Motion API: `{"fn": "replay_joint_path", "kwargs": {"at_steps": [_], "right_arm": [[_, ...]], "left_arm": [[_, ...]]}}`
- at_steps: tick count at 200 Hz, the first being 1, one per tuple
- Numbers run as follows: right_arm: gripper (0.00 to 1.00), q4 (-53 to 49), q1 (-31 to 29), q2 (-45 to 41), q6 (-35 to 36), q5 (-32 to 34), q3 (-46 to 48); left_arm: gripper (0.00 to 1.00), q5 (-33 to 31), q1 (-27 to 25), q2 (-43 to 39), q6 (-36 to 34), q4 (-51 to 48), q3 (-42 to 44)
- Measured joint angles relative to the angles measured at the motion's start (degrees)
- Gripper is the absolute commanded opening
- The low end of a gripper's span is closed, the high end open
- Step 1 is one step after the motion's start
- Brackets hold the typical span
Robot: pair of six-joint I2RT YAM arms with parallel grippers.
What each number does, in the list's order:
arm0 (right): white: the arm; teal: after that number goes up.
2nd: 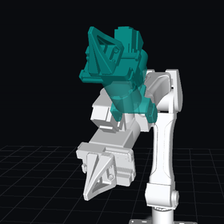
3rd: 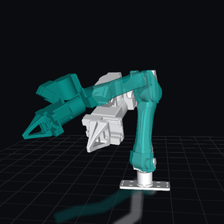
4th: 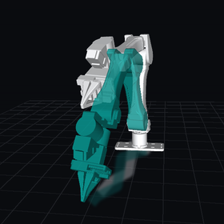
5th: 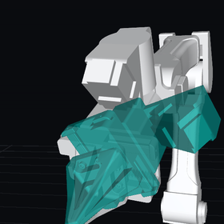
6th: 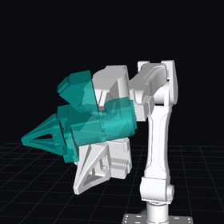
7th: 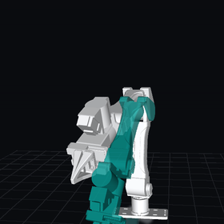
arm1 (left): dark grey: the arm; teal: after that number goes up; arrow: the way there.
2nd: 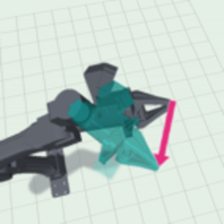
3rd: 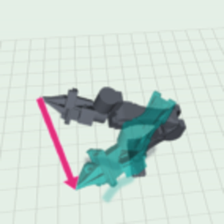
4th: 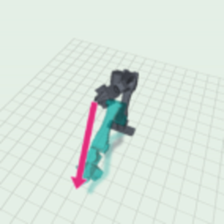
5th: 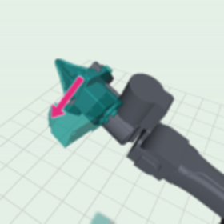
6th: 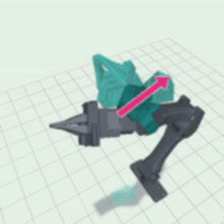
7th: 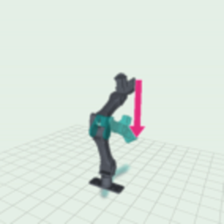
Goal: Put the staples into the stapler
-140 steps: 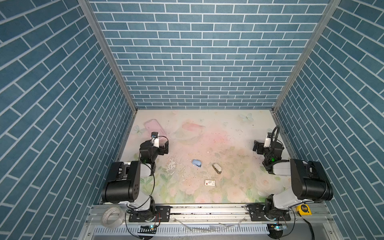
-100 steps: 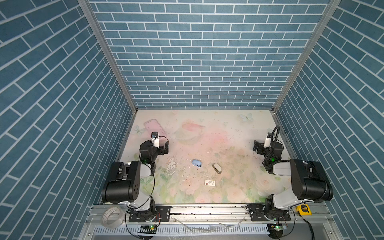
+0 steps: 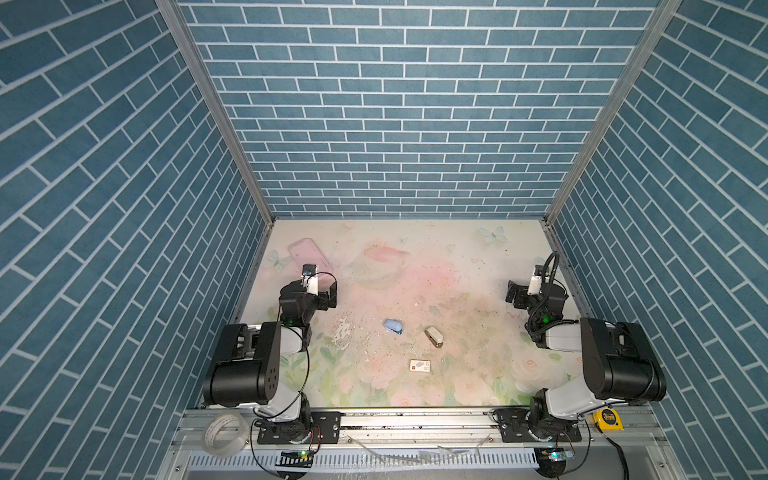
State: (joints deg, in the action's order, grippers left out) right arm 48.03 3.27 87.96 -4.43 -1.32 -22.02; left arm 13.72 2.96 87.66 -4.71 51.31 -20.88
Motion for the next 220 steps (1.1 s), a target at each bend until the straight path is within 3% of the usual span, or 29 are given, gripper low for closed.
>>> {"fn": "replay_joint_path", "kwargs": {"at_steps": [160,200,220], "right_arm": [[0.99,-0.02,0.00,0.00,0.00,0.24,0.00],[0.99,-4.55,-0.26,-2.25,-0.24,5.62,-1.22],[0.99,-12.35,-0.76,-6.47,-0.68,7.43,-4.15]], "left_arm": [[1.00,-0.33,-0.26,-0.13,-0.11,-0.63,-0.15],[1.00,1.64,-0.26,-5.88,-0.87,-12.83,-5.68],[1.00,4.02,-0.28,-10.19,-2.69,-22.34,-11.21]]}}
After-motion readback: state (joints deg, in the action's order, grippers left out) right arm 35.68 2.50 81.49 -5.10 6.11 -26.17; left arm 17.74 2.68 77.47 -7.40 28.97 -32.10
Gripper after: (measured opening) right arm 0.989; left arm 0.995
